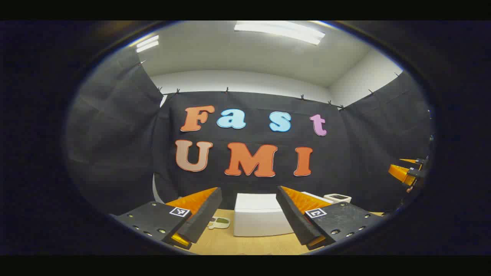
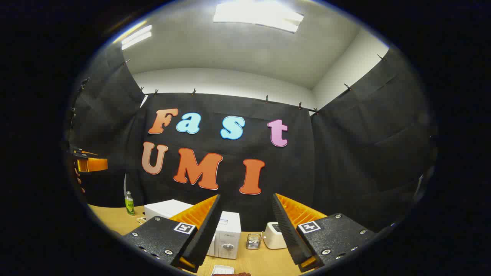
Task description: Open the microwave oven with the left hand, put the food in, and close the microwave oven.
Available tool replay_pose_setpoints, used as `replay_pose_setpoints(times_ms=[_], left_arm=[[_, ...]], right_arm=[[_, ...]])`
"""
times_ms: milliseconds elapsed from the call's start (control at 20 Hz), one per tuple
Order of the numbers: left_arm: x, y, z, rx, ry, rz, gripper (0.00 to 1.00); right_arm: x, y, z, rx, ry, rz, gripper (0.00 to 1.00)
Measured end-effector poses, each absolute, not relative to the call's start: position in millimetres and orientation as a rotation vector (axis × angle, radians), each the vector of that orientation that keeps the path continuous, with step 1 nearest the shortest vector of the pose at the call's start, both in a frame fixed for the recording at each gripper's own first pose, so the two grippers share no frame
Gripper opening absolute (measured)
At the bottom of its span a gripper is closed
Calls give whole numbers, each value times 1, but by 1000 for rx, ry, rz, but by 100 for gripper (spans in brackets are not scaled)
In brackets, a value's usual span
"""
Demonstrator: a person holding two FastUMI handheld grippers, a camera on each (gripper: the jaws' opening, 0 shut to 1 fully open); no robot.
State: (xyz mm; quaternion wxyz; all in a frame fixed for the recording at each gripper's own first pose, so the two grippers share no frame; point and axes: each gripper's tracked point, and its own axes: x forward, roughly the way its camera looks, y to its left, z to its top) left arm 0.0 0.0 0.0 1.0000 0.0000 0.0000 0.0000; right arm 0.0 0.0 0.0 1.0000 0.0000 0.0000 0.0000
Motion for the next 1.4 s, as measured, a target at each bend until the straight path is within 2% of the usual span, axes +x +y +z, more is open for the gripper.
replay_pose_setpoints(times_ms=[350, 400, 450, 500, 550, 850, 950, 1000, 1050, 1100, 1300, 1350, 1400], left_arm=[[-1, 4, -11, 41, 5, 25, 93], [2, 1, -14, 24, 14, 11, 96], [5, -3, -15, 9, 21, -3, 92], [10, -3, -15, -1, 26, -5, 96], [12, 0, -13, -7, 26, -1, 92], [25, -13, -9, 34, 10, -8, 93], [25, -25, -17, 49, 9, -21, 96], [27, -38, -24, 41, 24, -51, 93], [27, -51, -31, 16, 43, -87, 96], [27, -61, -35, -10, 54, -113, 93], [34, -77, -40, -3, 61, -112, 93], [37, -87, -46, -5, 66, -115, 96], [39, -99, -51, -11, 75, -136, 92]], right_arm=[[4, 6, -5, -20, -28, -15, 81], [7, 6, -9, -32, -20, -15, 81], [7, 6, -16, -46, 1, -13, 81], [8, 8, -25, -61, 27, -6, 81], [8, 10, -31, -75, 45, 1, 81], [10, -11, -31, -111, 22, -60, 80], [12, -18, -32, -66, 20, -60, 80], [13, -22, -35, -48, 27, -55, 80], [13, -24, -39, -35, 39, -46, 80], [13, -25, -43, -22, 47, -37, 80], [10, -36, -61, -6, 76, -23, 80], [9, -41, -65, -11, 80, -27, 80], [7, -43, -68, -18, 80, -27, 80]])
